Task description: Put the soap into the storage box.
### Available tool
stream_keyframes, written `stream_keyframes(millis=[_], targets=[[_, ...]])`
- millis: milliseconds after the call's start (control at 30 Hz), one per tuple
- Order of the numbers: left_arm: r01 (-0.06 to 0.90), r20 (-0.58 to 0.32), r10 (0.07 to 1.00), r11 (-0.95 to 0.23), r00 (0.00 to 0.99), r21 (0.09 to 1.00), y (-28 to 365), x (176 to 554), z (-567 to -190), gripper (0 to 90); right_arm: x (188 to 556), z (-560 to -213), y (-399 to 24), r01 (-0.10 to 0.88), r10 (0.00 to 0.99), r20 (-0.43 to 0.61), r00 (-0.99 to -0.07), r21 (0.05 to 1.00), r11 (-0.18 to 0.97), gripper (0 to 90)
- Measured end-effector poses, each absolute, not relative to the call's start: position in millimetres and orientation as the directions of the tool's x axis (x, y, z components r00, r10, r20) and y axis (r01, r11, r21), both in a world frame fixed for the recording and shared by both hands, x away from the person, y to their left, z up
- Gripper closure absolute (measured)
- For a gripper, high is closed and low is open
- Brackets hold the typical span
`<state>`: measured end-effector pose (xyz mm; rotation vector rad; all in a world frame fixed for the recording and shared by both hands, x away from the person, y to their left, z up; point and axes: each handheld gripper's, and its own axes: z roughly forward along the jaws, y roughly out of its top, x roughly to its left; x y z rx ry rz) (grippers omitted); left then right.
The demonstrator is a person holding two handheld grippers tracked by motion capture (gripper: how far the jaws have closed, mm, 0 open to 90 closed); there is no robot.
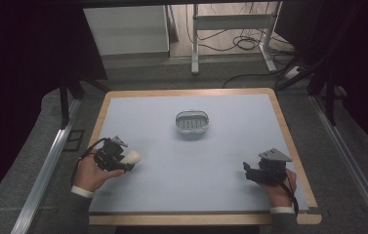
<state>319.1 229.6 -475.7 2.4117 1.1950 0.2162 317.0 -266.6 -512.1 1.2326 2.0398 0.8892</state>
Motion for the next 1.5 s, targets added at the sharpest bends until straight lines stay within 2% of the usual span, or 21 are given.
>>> stream_keyframes(millis=[633, 1500], targets=[[0.691, -0.044, 0.768, -0.548, 0.639, 0.471, 214.5, 336.9, -459.8, 49.4, 317.0, -511.8, -267.3, 0.513, 0.908, -0.139, -0.396, 0.787, 0.344, 12.3], [0.681, -0.045, 0.756, -0.560, 0.653, 0.472, 200.4, 364.3, -456.0, 49.4, 318.0, -513.7, -268.1, 0.520, 0.910, -0.137, -0.391, 0.783, 0.341, 12.3]])
